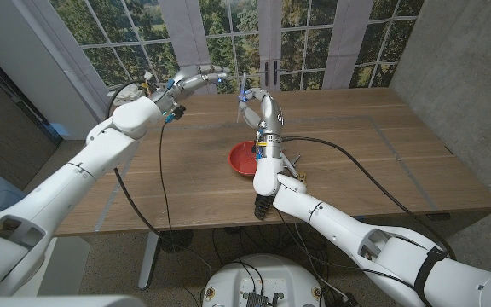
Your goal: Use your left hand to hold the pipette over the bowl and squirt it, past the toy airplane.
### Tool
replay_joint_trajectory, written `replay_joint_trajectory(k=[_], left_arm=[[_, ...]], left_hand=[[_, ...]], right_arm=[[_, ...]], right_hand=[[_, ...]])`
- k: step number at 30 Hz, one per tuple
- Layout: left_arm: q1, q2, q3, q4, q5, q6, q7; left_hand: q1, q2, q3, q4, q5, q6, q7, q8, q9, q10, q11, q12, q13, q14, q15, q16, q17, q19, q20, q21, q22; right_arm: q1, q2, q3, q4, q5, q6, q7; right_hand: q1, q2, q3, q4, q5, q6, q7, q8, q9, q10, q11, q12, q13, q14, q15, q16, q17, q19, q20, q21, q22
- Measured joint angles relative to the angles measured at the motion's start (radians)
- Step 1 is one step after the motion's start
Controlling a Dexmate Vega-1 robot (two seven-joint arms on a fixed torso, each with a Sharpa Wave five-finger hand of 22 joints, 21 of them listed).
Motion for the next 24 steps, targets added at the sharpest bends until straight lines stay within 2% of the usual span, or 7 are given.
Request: replay_joint_trajectory(k=[11, 24], left_arm=[[-0.017, -0.013, 0.016, 0.008, -0.071, 0.035, -0.039], [-0.044, -0.028, 0.039, 0.023, -0.12, 0.064, -0.079]], left_hand=[[0.025, -0.002, 0.01, -0.002, 0.0, 0.044, 0.011, 0.007, 0.0, 0.034, -0.001, 0.01, 0.0, 0.008, 0.0, 0.008, 0.0, 0.011, 0.0, 0.004, 0.003], [0.048, -0.003, 0.02, -0.002, 0.0, 0.1, 0.003, 0.021, 0.0, 0.064, -0.017, 0.016, 0.0, 0.014, -0.005, 0.008, 0.0, 0.021, -0.003, 0.004, 0.005]], right_arm=[[-0.001, -0.007, -0.006, -0.003, -0.02, 0.02, -0.008], [-0.003, -0.01, -0.014, -0.007, -0.044, 0.033, -0.012]], right_hand=[[0.0, 0.0, 0.004, -0.004, 0.007, 0.0, 0.0, 0.004, 0.0, 0.0, 0.0, -0.004, 0.0, 0.0, 0.0, -0.002, 0.005, 0.0, 0.0, 0.0, 0.0], [-0.008, -0.008, 0.004, -0.004, 0.007, 0.0, 0.0, 0.008, -0.005, 0.0, 0.0, -0.004, 0.005, 0.0, 0.0, -0.007, 0.009, 0.0, 0.0, 0.0, 0.0]])
